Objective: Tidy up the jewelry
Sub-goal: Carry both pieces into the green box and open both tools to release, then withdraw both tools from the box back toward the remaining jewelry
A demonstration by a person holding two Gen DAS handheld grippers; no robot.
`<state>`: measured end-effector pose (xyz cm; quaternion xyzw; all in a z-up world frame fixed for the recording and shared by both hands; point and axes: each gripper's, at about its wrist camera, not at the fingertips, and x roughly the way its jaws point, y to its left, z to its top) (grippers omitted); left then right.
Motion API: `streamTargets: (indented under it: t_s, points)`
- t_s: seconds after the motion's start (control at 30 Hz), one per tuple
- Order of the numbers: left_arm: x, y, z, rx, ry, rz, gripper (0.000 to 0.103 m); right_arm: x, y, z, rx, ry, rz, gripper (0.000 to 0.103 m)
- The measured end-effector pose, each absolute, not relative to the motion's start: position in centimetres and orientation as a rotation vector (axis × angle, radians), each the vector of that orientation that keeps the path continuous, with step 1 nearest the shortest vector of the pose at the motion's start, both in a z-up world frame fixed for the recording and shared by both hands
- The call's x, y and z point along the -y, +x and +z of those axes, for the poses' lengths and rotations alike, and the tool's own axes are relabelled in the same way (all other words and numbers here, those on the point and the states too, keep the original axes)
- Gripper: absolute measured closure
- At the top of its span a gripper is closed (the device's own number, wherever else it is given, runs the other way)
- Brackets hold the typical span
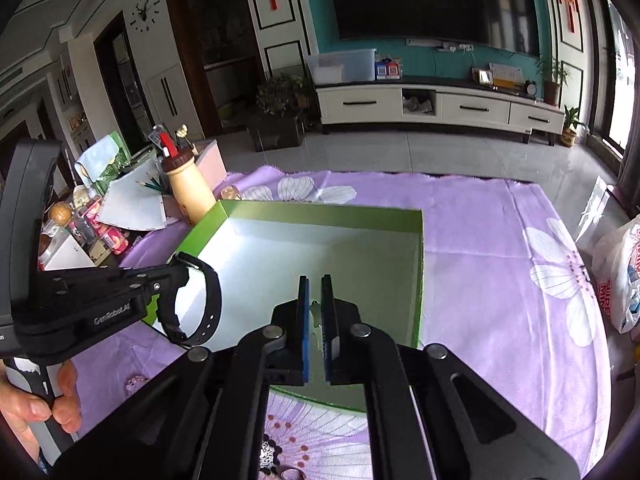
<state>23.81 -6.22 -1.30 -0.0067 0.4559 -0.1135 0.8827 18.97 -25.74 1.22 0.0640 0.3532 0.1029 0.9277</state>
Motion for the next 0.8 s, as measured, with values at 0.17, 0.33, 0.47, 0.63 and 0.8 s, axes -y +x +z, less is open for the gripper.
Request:
streamTargets:
  t_s: [0.17, 0.33, 0.47, 0.63, 0.8]
  points:
    - [6.9, 25.8, -3.9, -1.004, 0.012, -0.195, 0.094, 26.1, 20.3, -1.1, -0.791, 0.164, 0.203, 0.088]
    - [6.9, 25.3, -4.4, -1.001, 0.025, -0.192, 0.055, 26.8, 19.6, -2.2, -0.804, 0.180, 0.176, 0.068]
    - [6.5, 23.8, -3.8, -0.977, 0.044, -0.196, 0.045, 27.2, 18.3, -2.3, -0.801, 0.164, 0.141, 0.059]
    - [6.0, 20.9, -2.2, -0.938, 0.078, -0.200, 0.015, 27.2, 15.7, -1.7, -0.782, 0.141, 0.113, 0.043]
    - [5.6, 17.7, -1.0, -0.932, 0.093, -0.230, 0.002, 27.8, 12.8, -0.6, -0.760, 0.148, 0.074, 0.030]
